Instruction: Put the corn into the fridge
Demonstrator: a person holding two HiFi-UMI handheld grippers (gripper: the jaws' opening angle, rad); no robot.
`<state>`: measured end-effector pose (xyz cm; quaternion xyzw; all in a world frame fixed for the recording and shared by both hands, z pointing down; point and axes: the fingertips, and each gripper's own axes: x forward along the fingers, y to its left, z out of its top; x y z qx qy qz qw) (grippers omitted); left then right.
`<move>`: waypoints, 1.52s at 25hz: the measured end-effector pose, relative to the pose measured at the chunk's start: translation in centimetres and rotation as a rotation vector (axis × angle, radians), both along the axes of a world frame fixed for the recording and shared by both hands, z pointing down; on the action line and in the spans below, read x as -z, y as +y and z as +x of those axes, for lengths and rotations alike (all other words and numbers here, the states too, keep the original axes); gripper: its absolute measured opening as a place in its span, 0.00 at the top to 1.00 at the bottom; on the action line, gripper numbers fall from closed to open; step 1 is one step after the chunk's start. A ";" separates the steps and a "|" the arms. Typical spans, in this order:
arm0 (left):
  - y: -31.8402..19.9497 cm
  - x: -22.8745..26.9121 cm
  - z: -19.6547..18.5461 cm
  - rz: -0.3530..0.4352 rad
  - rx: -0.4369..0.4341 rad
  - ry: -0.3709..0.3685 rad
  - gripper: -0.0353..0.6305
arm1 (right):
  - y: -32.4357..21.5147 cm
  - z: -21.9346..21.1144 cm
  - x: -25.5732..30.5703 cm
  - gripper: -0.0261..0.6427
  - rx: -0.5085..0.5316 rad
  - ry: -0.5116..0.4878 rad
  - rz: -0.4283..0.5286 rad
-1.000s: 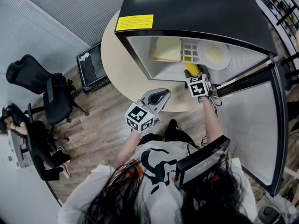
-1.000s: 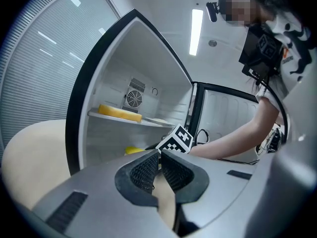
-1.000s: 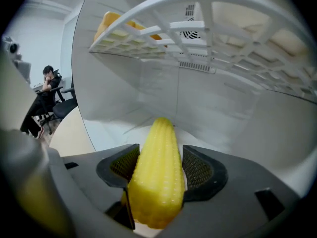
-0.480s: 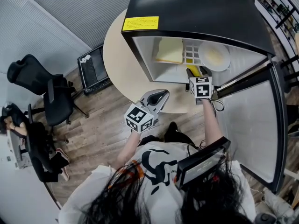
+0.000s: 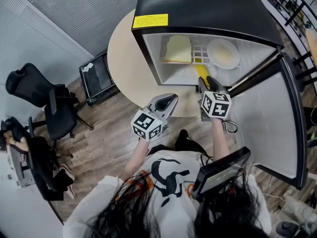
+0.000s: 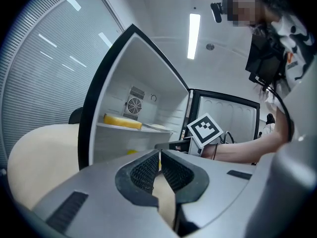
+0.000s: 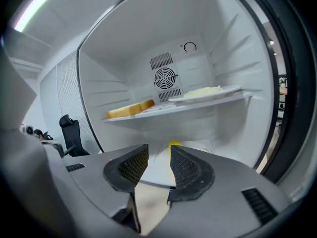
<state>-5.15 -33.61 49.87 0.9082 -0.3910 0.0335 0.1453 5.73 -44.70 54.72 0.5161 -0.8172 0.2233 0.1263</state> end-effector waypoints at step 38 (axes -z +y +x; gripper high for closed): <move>16.9 2.6 -0.3 0.040 -0.153 0.033 0.93 | 24.7 -4.4 5.2 0.90 -0.050 -0.052 0.085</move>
